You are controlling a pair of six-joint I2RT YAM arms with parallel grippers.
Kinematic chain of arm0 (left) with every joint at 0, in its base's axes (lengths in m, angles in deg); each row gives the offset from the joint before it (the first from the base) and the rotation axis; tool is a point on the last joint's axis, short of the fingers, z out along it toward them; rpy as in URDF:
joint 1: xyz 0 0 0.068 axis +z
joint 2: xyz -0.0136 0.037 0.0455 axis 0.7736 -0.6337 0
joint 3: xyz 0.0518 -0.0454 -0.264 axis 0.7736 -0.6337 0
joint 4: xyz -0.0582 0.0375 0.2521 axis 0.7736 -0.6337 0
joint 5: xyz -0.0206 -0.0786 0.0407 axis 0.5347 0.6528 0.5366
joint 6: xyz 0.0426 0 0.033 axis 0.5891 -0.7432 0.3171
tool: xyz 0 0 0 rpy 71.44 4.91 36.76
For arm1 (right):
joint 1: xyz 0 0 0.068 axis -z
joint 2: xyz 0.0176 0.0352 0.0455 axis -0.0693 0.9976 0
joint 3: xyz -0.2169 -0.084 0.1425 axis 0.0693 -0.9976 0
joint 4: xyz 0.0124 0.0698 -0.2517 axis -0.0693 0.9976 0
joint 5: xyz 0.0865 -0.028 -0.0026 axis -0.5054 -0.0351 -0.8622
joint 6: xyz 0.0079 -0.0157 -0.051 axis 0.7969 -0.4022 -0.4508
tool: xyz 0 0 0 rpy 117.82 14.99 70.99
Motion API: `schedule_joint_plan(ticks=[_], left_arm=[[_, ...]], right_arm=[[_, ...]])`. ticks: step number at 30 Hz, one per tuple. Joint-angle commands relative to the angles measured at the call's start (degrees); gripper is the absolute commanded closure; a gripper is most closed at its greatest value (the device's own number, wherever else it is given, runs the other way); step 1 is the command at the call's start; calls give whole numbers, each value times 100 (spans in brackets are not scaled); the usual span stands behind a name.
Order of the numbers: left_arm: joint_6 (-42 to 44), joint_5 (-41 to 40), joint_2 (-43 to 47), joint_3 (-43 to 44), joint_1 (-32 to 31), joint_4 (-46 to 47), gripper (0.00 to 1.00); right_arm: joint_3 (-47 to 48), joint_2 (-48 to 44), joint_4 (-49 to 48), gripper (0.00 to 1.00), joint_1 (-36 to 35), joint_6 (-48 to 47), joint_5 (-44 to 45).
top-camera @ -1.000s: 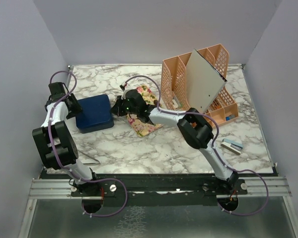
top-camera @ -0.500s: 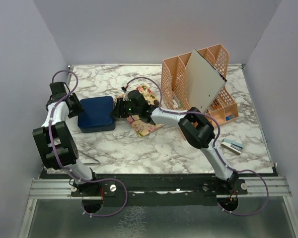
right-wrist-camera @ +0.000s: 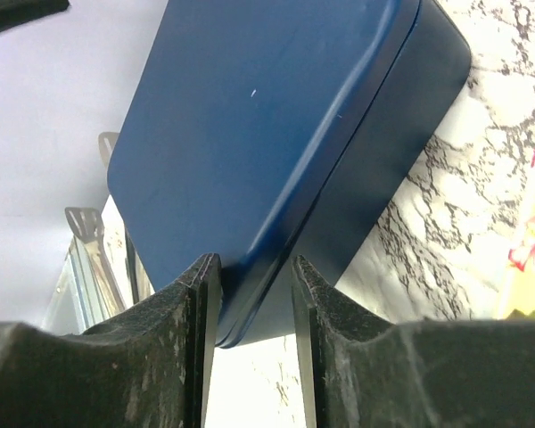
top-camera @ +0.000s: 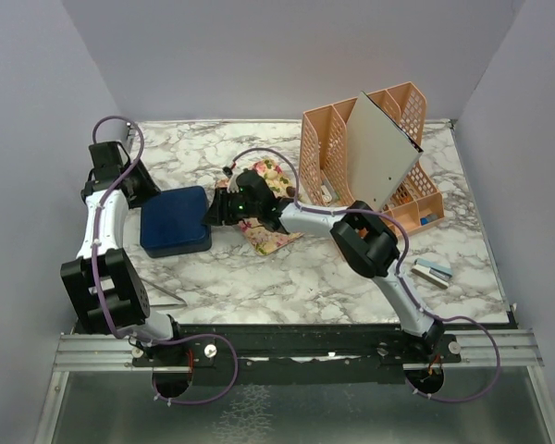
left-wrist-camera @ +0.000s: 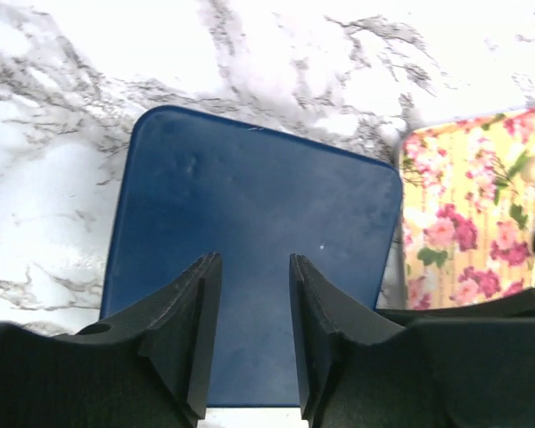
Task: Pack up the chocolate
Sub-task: Adjust the packing box at the center of the board.
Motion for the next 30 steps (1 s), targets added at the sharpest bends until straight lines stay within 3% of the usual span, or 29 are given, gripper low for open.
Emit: schedule_joint_plan(ticks=[1,3,7,12,18,24,27,30], left_arm=[[-47,671,228,88,-104,-96,61],[4,730,225,30,-144,-179,65],[56,697,222,-19,-383,-367,72],[81,410,213,-77,-1007,-693,73],[30,183,470,-145,-1283,-850,74],[-110,262,544,-917,-1472,-634,74],[-303,315,590,-1641,-1996,-430,75],[-516,207,633,-1745,-2253,-404,75]], right_arm=[[-323,-384,404,55,91,-280,-254],[-544,-694,198,48,212,-315,-316],[-1048,-1255,-6,46,364,-419,-335],[-1674,-1664,-206,46,621,-474,-371],[-2118,-2128,-147,45,878,-652,-187],[-2328,-2350,-176,45,882,-784,-184],[-2352,-2310,-158,45,884,-779,-215],[-2307,-2310,-64,46,887,-828,-235]])
